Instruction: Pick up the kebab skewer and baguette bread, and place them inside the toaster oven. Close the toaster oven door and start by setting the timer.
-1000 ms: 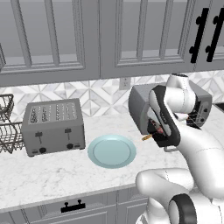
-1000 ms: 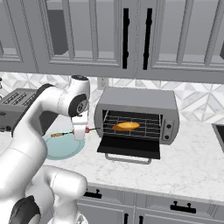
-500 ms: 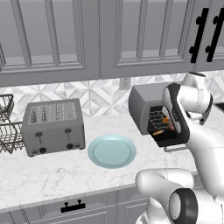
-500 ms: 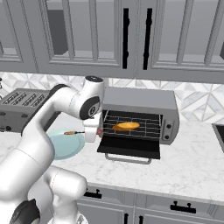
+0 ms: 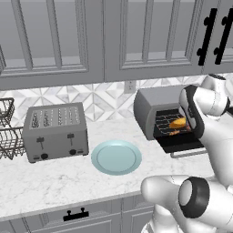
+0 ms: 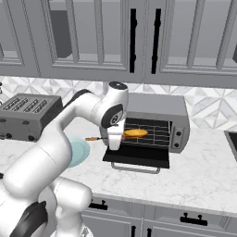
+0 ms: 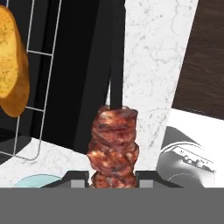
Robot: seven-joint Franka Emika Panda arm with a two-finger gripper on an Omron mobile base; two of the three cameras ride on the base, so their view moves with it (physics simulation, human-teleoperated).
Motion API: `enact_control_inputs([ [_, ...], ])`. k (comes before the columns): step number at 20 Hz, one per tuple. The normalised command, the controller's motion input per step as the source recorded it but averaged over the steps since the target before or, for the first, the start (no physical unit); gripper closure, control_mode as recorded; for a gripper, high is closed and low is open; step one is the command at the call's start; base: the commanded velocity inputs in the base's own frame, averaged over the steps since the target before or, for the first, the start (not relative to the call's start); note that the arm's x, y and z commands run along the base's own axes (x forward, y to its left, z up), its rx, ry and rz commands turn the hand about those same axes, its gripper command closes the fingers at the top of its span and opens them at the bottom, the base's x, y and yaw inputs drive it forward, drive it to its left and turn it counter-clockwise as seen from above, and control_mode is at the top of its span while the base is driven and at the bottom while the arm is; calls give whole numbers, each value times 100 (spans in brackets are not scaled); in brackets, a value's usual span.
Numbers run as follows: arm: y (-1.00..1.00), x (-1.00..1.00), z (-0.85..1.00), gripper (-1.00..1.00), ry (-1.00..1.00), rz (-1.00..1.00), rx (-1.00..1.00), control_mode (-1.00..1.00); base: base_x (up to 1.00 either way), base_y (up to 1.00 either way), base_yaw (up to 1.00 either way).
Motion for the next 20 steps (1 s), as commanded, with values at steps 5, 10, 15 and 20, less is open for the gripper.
enact_control_inputs([
  [5,-63,7,0,100,-8,0,0,-100,0,0,0],
  [10,-51,1,0,100,-20,0,0,-100,0,0,0],
  [15,-27,13,1,100,-26,0,0,-100,0,0,0],
  [20,-21,21,0,100,-15,0,0,-100,0,0,0],
])
